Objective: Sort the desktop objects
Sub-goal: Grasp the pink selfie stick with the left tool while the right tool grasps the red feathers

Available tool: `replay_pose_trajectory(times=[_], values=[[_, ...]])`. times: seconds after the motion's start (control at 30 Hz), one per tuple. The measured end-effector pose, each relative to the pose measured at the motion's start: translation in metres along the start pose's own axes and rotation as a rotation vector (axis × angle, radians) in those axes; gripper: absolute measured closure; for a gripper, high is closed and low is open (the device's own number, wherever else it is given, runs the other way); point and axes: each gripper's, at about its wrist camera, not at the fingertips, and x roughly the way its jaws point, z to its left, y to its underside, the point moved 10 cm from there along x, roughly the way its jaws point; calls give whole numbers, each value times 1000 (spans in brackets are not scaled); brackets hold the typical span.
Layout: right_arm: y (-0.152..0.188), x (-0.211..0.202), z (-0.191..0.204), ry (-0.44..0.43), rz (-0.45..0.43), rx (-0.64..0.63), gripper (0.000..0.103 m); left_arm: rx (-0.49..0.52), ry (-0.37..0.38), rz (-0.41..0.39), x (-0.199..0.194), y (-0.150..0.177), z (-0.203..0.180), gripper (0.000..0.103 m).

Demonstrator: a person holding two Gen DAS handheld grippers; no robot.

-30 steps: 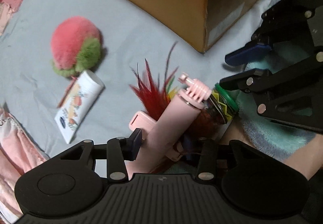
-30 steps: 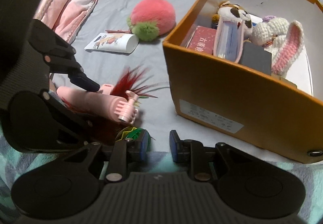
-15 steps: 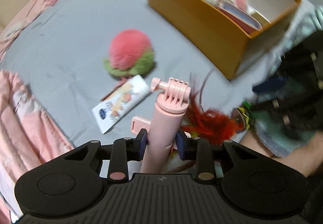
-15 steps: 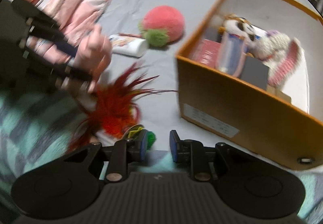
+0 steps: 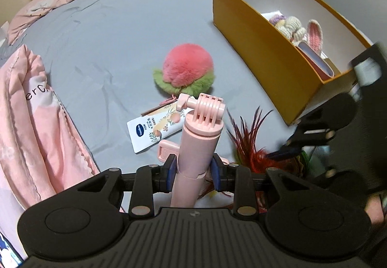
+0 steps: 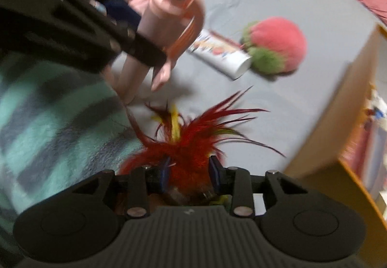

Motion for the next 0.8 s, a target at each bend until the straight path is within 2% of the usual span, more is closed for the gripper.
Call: replay_pose_trajectory(times=[0.1,0.23,0.3,0.6,0.8], values=[[0,16,1,-5,15,6,68,-25,5,-14,-1,-1,4,70],[1,17,-4,11,-7,46,93,-68,9,-33,-2,-2,10,71],[0,5,-8,12,-44,86,96,-82,4,-45,-4,-4,12,72],[9,-78,-26,57,-243,228,99,-124,-6,-90,-17,-8,15,72],[9,-134,-39,53,-373,298,99,-139,-8,-143,-41,-22,14,72]])
